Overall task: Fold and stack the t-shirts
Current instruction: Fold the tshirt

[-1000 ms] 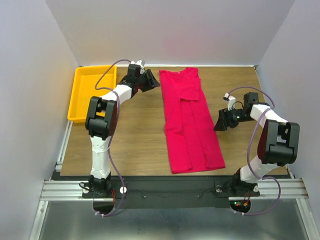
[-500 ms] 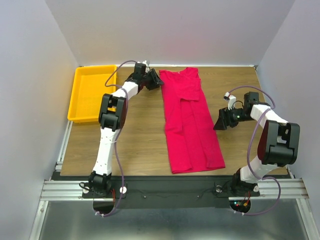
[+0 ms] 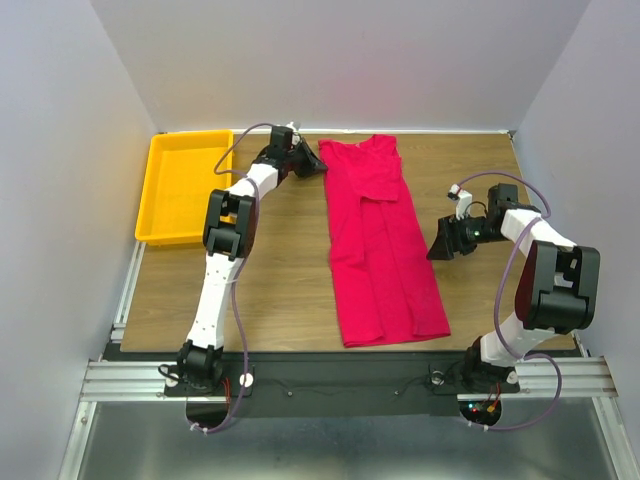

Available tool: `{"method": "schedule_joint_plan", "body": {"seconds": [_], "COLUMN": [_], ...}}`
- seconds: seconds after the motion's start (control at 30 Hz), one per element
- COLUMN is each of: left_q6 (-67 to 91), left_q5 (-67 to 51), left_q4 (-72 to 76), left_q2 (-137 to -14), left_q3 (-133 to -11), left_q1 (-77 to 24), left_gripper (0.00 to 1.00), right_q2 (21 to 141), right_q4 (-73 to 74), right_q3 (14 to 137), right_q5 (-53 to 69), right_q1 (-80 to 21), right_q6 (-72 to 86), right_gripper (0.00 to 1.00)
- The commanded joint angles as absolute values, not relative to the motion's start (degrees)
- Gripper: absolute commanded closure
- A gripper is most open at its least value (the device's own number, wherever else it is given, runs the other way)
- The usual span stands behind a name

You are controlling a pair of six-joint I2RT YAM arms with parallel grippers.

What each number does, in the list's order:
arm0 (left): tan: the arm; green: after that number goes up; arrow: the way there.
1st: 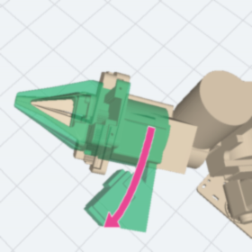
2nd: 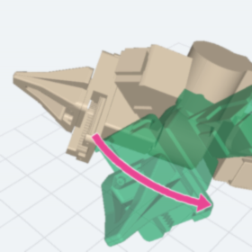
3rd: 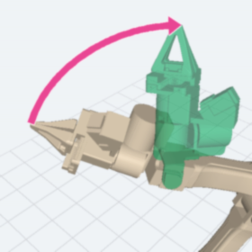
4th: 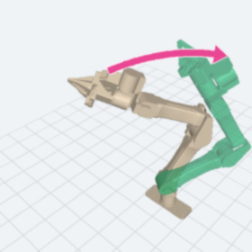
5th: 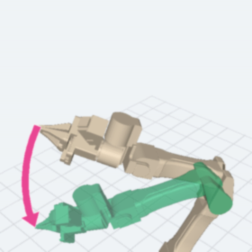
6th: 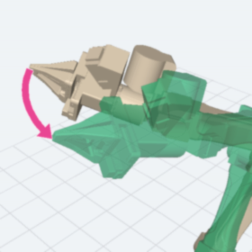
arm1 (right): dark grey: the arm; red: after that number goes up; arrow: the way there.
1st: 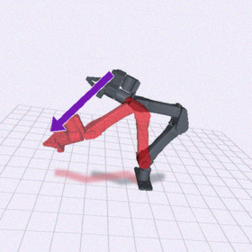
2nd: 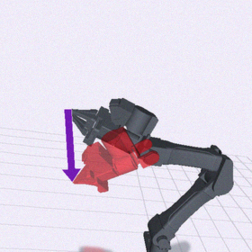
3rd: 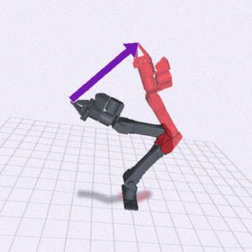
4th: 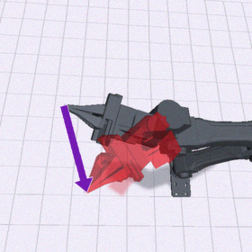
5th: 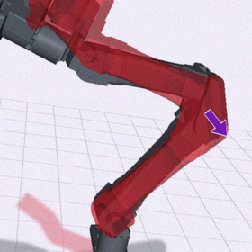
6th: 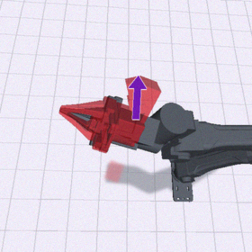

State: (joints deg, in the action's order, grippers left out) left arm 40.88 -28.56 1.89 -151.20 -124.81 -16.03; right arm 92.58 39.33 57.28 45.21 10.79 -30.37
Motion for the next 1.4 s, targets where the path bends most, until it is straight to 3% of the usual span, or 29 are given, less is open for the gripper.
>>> {"method": "schedule_joint_plan", "body": {"seconds": [0.0,0.4,0.6,0.73,0.9,1.07,1.1,1.17,1.2,1.23,1.37], "left_q6": [40.3,39.2,38.2,31.8,19.4,2.9,0.4,-4.8,-7.9,-8.9,-7.6], "left_q5": [-28.1,-27.1,-27.1,-24.3,-16.6,-19.1,-19.2,-18.5,-18.5,-18.5,-25.7], "left_q4": [1.9,1.1,1.0,0.3,4.3,17.2,18.0,20.3,21.3,21.3,24.3], "left_q2": [-149.9,-150.6,-149.9,-143.8,-121.9,-93.7,-89.9,-79.4,-76.2,-73.3,-62.6], "left_q3": [-127.9,-130.4,-132.2,-128.9,-108.2,-77.7,-74.0,-63.5,-60.4,-57.4,-44.2], "left_q1": [-14.6,-11.6,-10.8,-10.0,-10.2,-12.4,-13.7,-17.9,-19.1,-20.1,-21.5], "left_gripper": [1.00,1.00,0.71,0.62,0.46,0.40,0.31,0.19,0.06,0.01,0.01], "right_q2": [90.7,91.1,90.9,88.7,84.8,77.8,76.8,75.6,74.2,73.6,69.0], "right_q4": [37.7,37.4,37.4,39.3,47.4,62.8,65.2,70.5,71.9,71.9,69.5], "right_q3": [57.0,56.9,56.3,55.8,56.9,53.3,52.6,50.1,49.1,48.4,42.8], "right_q5": [45.2,44.4,44.1,44.6,45.3,48.7,49.0,49.7,49.7,49.7,48.1], "right_q1": [10.5,10.5,10.5,10.0,9.8,9.7,9.7,9.1,8.7,8.1,3.8], "right_q6": [-30.3,-30.3,-32.6,-40.8,-63.7,-99.8,-104.2,-110.5,-113.7,-113.9,-112.0], "right_gripper": [0.21,0.21,0.21,0.20,0.18,0.11,0.11,0.09,0.09,0.09,0.09]}}
